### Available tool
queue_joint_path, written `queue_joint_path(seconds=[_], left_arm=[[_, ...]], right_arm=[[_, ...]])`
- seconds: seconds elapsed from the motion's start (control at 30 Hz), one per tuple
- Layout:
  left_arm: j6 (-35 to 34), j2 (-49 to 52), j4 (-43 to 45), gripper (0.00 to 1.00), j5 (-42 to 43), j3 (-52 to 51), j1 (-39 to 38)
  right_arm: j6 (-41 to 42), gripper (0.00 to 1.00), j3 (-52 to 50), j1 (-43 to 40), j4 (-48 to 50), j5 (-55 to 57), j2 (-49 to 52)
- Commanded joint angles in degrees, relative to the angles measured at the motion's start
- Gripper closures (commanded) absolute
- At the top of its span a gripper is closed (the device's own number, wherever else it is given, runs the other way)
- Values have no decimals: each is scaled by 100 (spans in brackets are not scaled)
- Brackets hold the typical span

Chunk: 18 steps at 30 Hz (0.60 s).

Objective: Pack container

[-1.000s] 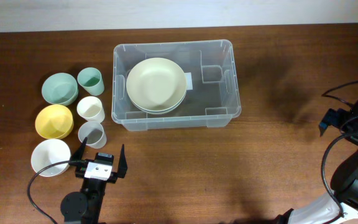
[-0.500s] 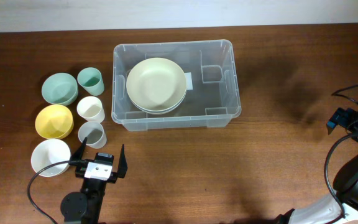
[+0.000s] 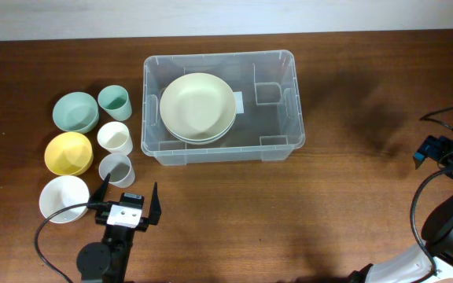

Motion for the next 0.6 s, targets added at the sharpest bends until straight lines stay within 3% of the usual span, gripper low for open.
queue_joint_path(seconds=[0.0, 0.57], left_arm=[[44, -39, -7, 0, 44, -33, 24], [57, -37, 675, 0, 219, 149, 28]], right_arm=[[22, 1, 111, -26, 11, 50, -103], [22, 1, 111, -26, 13, 52, -103]])
